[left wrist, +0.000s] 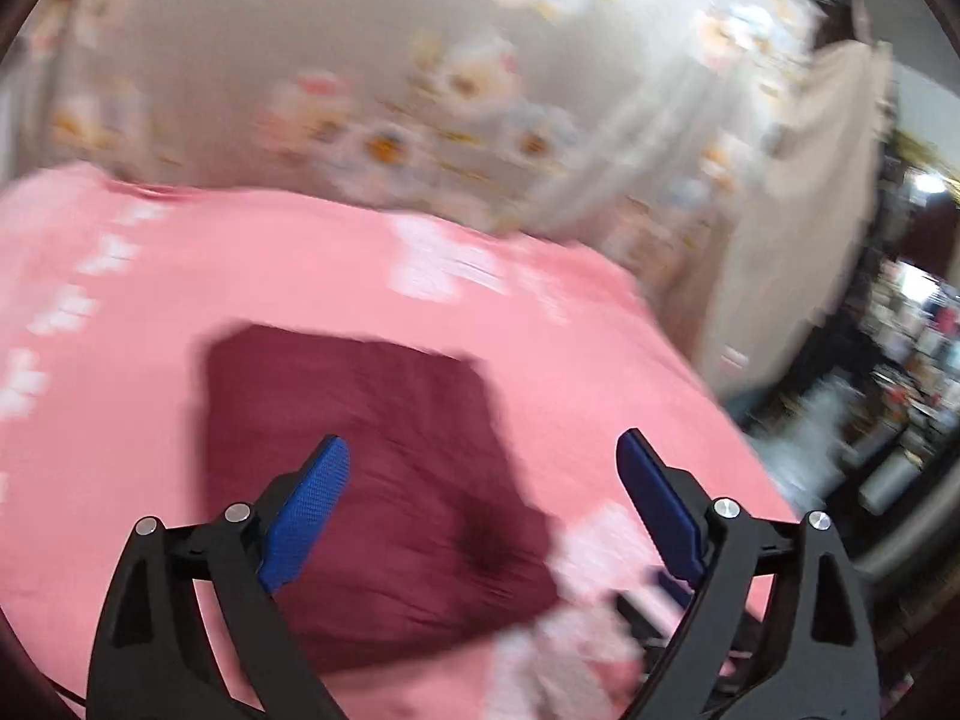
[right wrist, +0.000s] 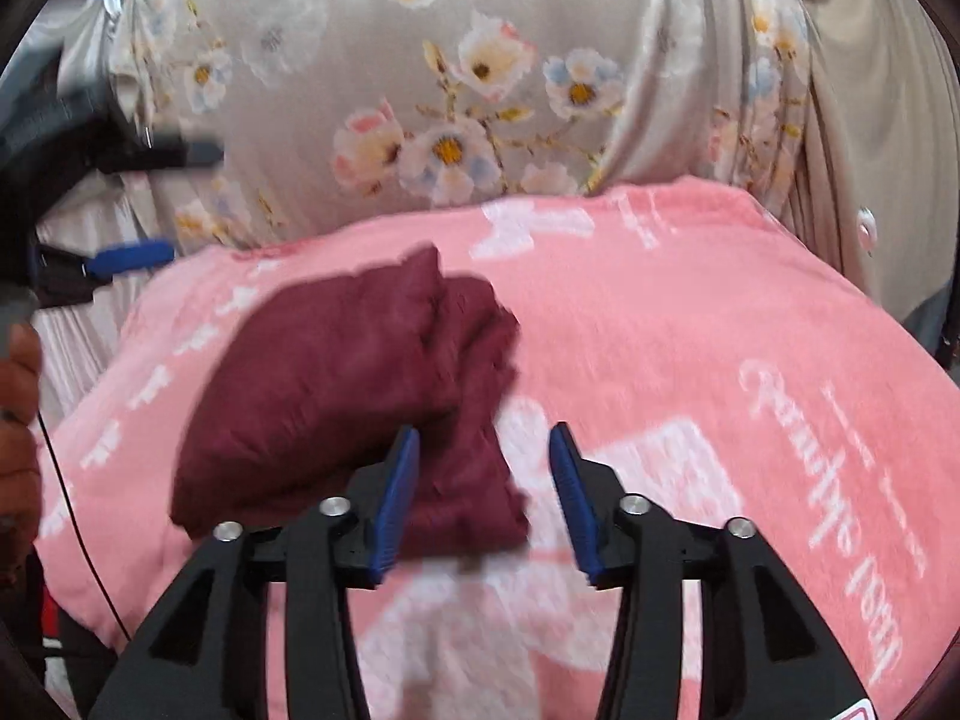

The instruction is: Fold large clothes

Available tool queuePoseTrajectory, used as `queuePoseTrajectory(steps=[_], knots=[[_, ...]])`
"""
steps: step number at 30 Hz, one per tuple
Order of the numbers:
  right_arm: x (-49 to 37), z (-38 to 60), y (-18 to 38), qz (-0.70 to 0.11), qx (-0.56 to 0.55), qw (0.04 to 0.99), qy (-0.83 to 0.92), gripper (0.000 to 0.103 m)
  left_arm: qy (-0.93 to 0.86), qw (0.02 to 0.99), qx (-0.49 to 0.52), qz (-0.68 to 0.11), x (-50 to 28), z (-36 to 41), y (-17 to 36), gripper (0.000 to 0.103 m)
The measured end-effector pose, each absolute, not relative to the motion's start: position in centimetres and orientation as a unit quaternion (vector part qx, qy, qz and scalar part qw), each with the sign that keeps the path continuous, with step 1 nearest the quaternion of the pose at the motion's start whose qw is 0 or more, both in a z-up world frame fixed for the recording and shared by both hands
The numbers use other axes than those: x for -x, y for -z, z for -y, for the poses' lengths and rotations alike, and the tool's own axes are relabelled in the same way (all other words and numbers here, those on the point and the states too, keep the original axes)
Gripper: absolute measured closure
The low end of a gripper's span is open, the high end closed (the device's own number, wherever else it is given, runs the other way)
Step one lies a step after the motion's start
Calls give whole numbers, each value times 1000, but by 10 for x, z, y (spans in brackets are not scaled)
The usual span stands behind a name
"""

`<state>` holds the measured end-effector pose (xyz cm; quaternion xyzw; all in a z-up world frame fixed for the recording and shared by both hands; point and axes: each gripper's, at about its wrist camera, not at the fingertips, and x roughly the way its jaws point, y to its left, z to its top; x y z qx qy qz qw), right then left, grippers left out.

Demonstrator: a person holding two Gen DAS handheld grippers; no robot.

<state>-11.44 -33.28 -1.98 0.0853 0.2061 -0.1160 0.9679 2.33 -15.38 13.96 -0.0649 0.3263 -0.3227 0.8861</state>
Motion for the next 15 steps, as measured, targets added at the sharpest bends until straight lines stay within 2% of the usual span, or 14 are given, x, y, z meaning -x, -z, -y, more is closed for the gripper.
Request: queuePoseTrajectory(steps=[1,3,10,11,13,14,15], knots=[[112,331,14,-201,-85,970,108,43,303,892,66,-329,-33,148,-139,15],[93,323,2,-198,-78,973,85,38,249,899,78,-352,-58,131,-129,15],[32,314,9,-258,-71,962,56,40,161,901,109,-388,-96,86,-93,15],[28,315,13,-268,-75,959,55,43,157,900,108,-393,-99,84,-88,15],[24,319,18,-280,-76,955,57,73,154,898,99,-401,-102,86,-80,15],[28,324,19,-278,-81,955,62,77,156,897,94,-403,-103,89,-79,15],[33,329,20,-277,-89,955,63,87,158,896,87,-406,-103,95,-75,15]])
